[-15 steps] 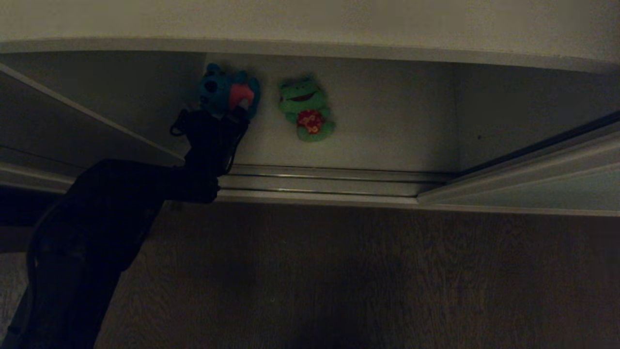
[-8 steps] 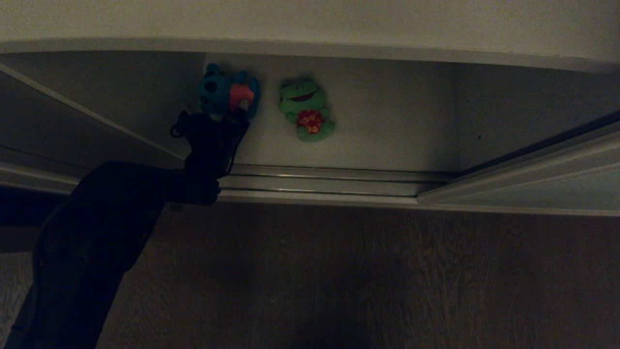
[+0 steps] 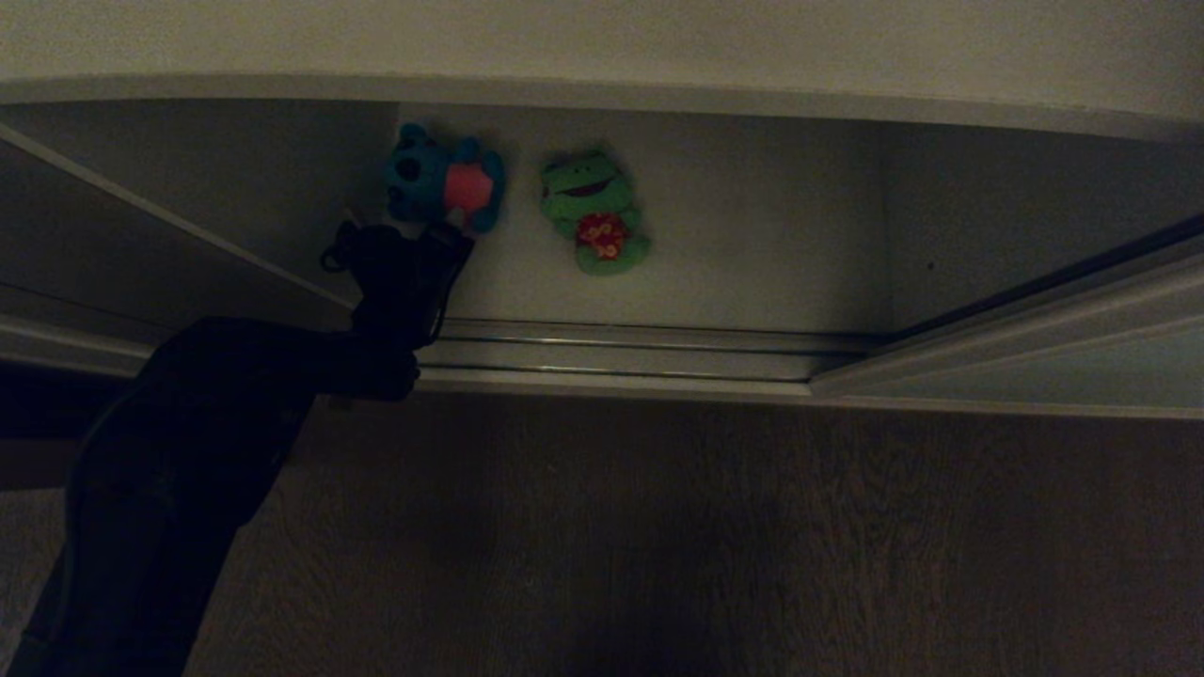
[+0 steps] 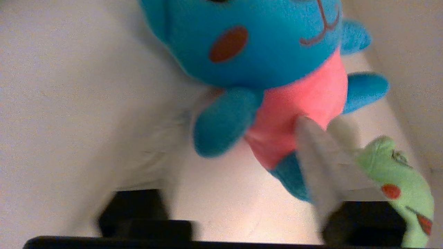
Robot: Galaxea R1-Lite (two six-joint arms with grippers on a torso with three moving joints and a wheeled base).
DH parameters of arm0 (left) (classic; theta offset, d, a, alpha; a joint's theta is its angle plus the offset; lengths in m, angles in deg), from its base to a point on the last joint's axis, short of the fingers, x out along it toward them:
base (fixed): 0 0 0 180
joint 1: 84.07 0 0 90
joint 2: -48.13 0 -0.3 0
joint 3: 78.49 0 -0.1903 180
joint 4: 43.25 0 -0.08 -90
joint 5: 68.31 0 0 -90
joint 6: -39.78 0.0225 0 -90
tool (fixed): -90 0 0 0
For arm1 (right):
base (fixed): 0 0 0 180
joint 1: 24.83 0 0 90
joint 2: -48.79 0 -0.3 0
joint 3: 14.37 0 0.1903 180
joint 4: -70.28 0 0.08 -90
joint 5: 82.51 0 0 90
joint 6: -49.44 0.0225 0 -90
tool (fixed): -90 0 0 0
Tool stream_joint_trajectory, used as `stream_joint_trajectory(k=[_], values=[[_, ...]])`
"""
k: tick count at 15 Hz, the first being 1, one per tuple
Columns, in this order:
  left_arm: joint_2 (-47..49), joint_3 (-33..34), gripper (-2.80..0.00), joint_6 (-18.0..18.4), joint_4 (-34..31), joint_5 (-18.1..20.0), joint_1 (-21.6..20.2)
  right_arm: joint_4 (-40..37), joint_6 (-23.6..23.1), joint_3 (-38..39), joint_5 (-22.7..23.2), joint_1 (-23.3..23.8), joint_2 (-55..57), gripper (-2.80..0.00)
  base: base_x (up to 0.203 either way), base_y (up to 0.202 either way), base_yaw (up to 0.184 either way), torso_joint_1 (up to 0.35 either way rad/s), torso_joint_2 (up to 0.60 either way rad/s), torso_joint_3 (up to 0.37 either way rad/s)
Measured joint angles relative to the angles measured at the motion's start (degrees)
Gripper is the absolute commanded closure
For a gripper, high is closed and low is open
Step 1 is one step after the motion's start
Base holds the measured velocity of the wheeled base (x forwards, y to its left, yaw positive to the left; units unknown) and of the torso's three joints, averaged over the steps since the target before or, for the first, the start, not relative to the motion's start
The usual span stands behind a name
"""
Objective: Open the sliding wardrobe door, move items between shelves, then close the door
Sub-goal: Place the blue doll on the higher shelf
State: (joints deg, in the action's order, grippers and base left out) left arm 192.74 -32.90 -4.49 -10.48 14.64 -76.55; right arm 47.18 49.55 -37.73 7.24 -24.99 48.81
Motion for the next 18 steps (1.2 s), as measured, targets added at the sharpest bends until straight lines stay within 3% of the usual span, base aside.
stream_joint_trajectory(k=[11,15,18], values=[[-0.05,0.05,0.0,0.26,-0.08,0.84,0.56,-0.02,-0.02,0.0,-0.02,0.0,0.0,0.0,0.0,0.0,0.0,0.0,0.0,0.0],[-3.91,1.95,0.0,2.38,-0.49,-5.74,3.01,-0.02,-0.01,0.0,0.0,0.0,0.0,0.0,0.0,0.0,0.0,0.0,0.0,0.0],[-8.64,7.06,0.0,3.56,-1.33,-6.73,4.18,-0.01,-0.01,0.0,0.0,0.0,0.0,0.0,0.0,0.0,0.0,0.0,0.0,0.0]])
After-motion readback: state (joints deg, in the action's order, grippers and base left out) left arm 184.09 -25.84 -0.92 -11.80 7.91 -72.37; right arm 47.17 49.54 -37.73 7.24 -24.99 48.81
